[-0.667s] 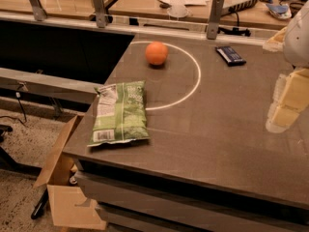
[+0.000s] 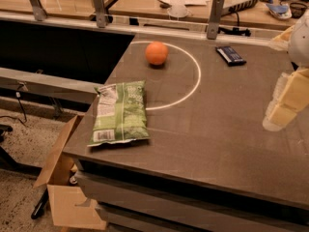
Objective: Move rxbar blueberry near orange
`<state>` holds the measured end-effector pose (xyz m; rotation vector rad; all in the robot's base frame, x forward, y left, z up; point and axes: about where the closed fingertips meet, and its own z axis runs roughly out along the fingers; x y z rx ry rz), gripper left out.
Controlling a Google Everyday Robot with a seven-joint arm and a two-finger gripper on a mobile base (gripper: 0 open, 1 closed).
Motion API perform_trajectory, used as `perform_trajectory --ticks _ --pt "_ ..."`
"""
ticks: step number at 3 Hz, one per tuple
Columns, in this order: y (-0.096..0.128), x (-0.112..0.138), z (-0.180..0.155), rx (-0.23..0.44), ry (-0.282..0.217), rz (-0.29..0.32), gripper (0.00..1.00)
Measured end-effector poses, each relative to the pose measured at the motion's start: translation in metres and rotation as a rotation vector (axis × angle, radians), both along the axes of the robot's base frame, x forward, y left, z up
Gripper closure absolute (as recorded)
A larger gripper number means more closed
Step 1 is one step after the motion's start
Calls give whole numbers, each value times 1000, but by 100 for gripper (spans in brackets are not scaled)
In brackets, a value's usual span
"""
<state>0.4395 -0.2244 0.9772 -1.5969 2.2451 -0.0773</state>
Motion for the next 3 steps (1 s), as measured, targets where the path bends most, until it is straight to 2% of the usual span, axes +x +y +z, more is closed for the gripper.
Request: perform_trajectory --ticks 1,2,3 --pt "-33 0 -22 107 -34 -236 0" --pt "-66 2 -64 304 -79 -500 0" --pt "-75 8 -84 402 -152 -565 0"
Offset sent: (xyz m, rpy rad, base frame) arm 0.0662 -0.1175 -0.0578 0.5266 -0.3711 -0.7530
